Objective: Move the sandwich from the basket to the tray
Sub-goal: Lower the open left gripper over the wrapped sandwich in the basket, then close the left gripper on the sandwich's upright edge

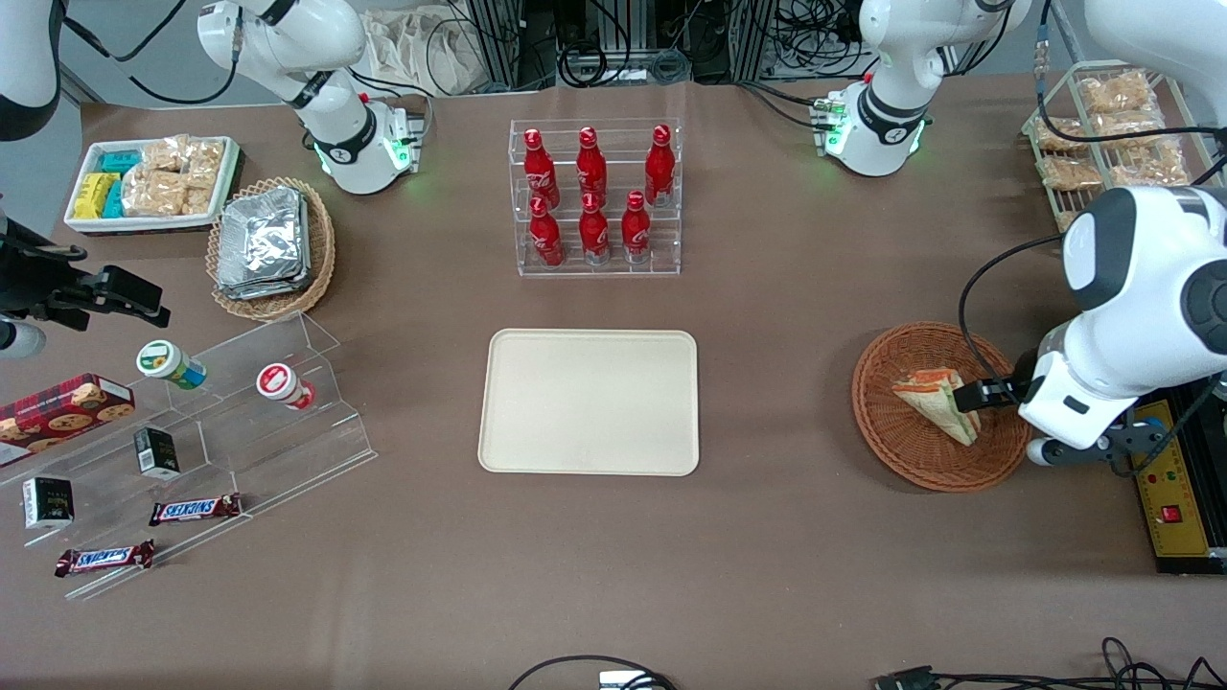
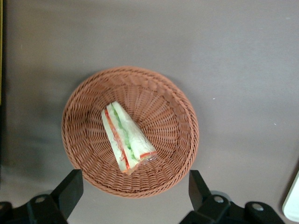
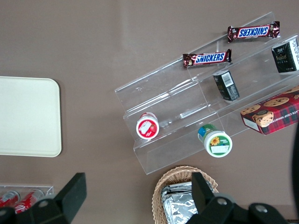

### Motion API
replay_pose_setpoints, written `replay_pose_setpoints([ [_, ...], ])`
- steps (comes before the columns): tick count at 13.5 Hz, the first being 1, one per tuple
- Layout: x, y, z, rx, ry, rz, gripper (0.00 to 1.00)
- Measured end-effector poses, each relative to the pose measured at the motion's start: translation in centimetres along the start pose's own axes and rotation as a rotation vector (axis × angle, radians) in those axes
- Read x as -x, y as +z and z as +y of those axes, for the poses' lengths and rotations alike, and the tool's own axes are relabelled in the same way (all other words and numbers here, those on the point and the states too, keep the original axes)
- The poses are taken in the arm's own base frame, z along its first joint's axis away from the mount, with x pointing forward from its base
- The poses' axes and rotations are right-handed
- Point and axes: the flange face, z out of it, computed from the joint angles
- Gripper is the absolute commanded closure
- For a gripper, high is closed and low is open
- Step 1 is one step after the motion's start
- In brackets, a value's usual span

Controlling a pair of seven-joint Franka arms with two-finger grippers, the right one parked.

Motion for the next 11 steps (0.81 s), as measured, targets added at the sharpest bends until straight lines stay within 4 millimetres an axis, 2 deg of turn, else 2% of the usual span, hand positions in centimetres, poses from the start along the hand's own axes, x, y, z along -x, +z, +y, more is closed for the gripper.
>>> replay_pose_setpoints([
  [3, 0.4, 3.2, -0.4, -0.02, -0.165, -0.058, 0.0],
  [6, -0.2, 6.8, -0.7, -0.037, -0.337, -0.106, 0.0],
  [11, -1.2, 11.5, -2.6, -0.01, -0.414, -0.093, 0.0],
])
